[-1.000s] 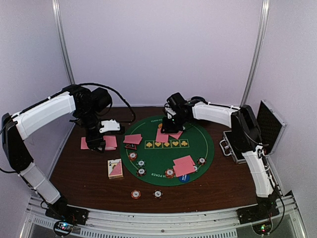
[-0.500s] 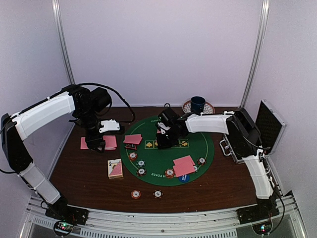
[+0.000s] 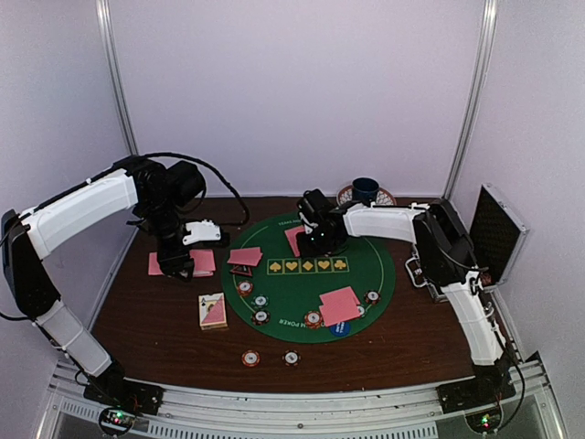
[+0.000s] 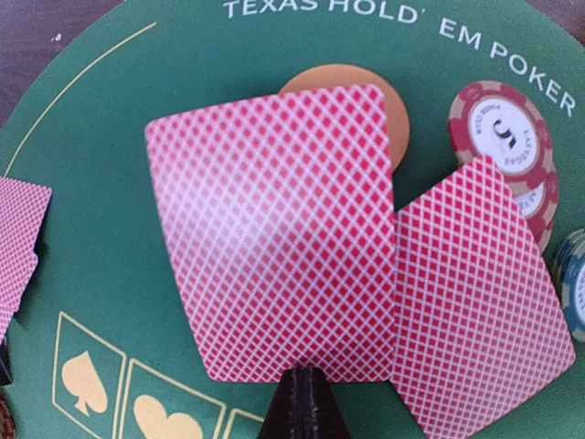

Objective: Distribute texas hold em gaming equipment

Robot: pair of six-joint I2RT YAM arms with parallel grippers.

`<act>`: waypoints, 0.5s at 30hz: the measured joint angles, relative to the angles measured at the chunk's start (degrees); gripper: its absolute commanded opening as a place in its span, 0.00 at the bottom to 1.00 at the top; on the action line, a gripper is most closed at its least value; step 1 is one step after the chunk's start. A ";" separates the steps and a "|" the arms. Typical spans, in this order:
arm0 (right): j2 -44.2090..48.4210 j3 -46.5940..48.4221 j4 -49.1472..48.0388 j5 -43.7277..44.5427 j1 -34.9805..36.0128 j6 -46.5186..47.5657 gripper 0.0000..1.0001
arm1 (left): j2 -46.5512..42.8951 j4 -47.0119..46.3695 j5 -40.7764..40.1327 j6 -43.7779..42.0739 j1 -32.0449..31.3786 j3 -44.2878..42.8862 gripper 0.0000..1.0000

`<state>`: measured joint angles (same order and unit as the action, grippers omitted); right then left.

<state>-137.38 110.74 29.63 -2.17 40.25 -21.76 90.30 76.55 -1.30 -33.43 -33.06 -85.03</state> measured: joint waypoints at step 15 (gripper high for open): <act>-0.68 1.57 -0.39 0.00 -0.85 0.33 0.04 | -0.02 0.00 -0.02 -0.07 0.00 0.02 0.00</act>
<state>-138.06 112.31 29.23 -2.17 39.40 -21.43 90.28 76.55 -1.32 -33.50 -33.06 -85.01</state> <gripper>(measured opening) 0.019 0.670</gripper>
